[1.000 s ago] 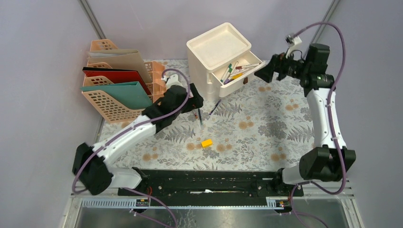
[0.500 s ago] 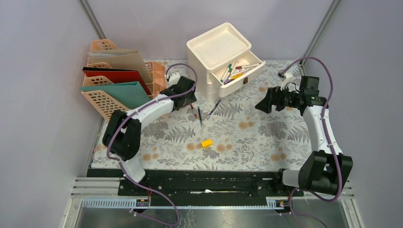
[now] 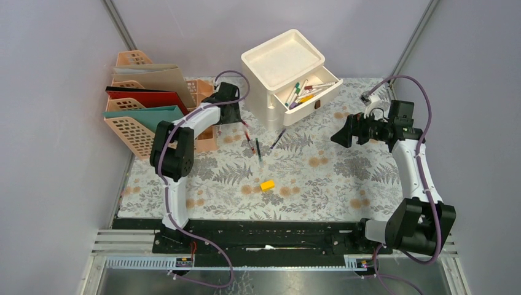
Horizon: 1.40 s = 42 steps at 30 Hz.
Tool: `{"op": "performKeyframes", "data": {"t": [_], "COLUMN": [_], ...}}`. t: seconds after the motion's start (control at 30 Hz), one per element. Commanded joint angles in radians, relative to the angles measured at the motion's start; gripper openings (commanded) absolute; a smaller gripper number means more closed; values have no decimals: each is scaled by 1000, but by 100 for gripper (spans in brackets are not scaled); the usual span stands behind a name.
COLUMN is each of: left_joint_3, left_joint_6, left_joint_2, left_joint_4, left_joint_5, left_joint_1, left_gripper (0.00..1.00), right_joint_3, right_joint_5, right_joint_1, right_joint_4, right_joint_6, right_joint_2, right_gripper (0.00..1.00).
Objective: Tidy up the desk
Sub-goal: Pick up the stationery from the center of the board.
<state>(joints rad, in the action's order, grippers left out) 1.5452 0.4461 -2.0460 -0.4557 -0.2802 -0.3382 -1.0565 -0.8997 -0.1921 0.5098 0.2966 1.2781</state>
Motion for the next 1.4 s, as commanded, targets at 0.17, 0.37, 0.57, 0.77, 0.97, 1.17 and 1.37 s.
{"op": "performKeyframes", "data": {"t": [0.17,0.37,0.57,0.77,0.97,1.17,1.37], "left_joint_3": [245,301,301,238,104,-30,-188], "left_joint_6": [-207,-205,-180,-123,-66,-38,15], "left_joint_2": [-143,-208,-226,-216,-138,-42,109], "left_joint_4": [-57,-105,-136,-173,-172,-144,-57], "left_joint_5": [17,23,47,133,166,130,141], "left_joint_1": [53,82,96,97,80,10,-32], "left_gripper": [66,59,58,37,26,7,0], "right_joint_3": [6,6,3,-2,-3,5,25], "right_joint_5": [-17,-15,-13,-13,-27,-97,-271], "right_joint_1": [-6,-8,-10,-12,-13,-13,5], "right_joint_4": [-34,-34,-34,-34,-34,-33,46], "right_joint_6": [5,6,4,0,-5,0,85], "right_joint_2": [-19,-20,-14,-18,-22,-27,-16], "right_gripper": [100,100,100,100,100,100,98]}}
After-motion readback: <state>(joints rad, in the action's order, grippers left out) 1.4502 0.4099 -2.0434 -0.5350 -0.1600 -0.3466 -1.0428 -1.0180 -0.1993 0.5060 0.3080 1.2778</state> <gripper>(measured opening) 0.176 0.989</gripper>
